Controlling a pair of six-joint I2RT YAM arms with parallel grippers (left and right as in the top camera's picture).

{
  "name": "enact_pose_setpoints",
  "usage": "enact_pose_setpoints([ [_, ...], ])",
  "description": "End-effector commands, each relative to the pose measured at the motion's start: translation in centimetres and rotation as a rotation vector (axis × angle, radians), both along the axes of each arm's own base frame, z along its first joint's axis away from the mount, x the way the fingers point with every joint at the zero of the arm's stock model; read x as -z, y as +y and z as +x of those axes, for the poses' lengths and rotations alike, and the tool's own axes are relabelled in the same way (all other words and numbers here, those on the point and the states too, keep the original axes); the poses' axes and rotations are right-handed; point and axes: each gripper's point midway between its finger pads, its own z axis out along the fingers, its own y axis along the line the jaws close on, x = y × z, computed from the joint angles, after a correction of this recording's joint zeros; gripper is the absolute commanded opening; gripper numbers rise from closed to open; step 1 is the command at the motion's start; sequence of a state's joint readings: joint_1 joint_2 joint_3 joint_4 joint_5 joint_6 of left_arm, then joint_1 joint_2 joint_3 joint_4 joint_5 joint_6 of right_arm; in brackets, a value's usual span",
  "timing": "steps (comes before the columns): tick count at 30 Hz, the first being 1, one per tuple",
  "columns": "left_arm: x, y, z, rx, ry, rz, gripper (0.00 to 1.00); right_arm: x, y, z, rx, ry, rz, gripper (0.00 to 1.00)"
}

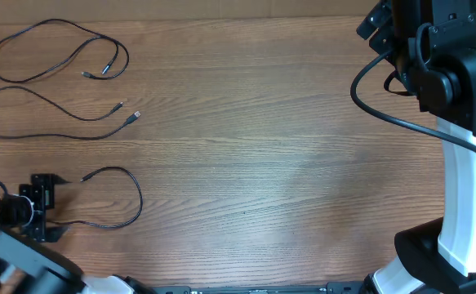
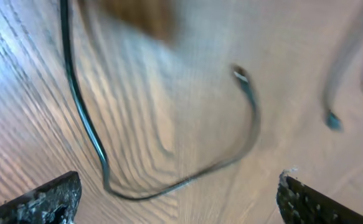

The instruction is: Untangle cables

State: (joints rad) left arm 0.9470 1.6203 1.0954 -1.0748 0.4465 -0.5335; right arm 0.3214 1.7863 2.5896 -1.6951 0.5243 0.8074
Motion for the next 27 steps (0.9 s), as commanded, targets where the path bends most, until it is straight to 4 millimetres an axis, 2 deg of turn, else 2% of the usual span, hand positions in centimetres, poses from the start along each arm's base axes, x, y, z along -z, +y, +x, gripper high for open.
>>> enact_pose_setpoints([
  [1, -5.2, -1.7, 2.2, 0.159, -0.163, 0.149, 1.00, 0.0, -0.3, 0.0, 0.004, 0.001, -0.017, 1.00],
  [5, -9.3, -6.4, 4.2, 0.369, -0.298, 0.274, 0.99, 0.0, -0.3, 0.0, 0.004, 0.001, -0.016, 1.00],
  [8, -11.9, -11.2, 5.0, 0.576, -0.405, 0.350, 1.00, 0.0, -0.3, 0.0, 0.004, 0.001, -0.017, 1.00],
  [11, -14.4, -17.7, 4.7, 0.816, -0.525, 0.408, 1.00, 0.0, -0.3, 0.0, 0.004, 0.001, -0.016, 1.00],
  [14, -15.6, -21.3, 3.6, 0.958, -0.587, 0.456, 1.00, 0.0, -0.3, 0.0, 0.004, 0.001, -0.016, 1.00],
  [16, -16.1, -22.4, 2.9, 1.013, -0.605, 0.514, 1.00, 0.0, -0.3, 0.0, 0.004, 0.001, -0.017, 1.00],
  [19, -17.6, -22.7, 1.6, 0.999, -0.637, 0.609, 1.00, 0.1, 0.0, 0.0, -0.006, 0.005, -0.006, 1.00],
  [23, -19.5, -22.6, 0.3, 0.962, -0.711, 0.652, 0.99, 0.8, 2.1, -0.1, -0.092, 0.034, 0.083, 1.00],
  [27, -20.3, -22.4, -0.5, 0.949, -0.745, 0.677, 1.00, 0.9, 3.6, -0.4, -0.179, 0.055, 0.134, 1.00],
])
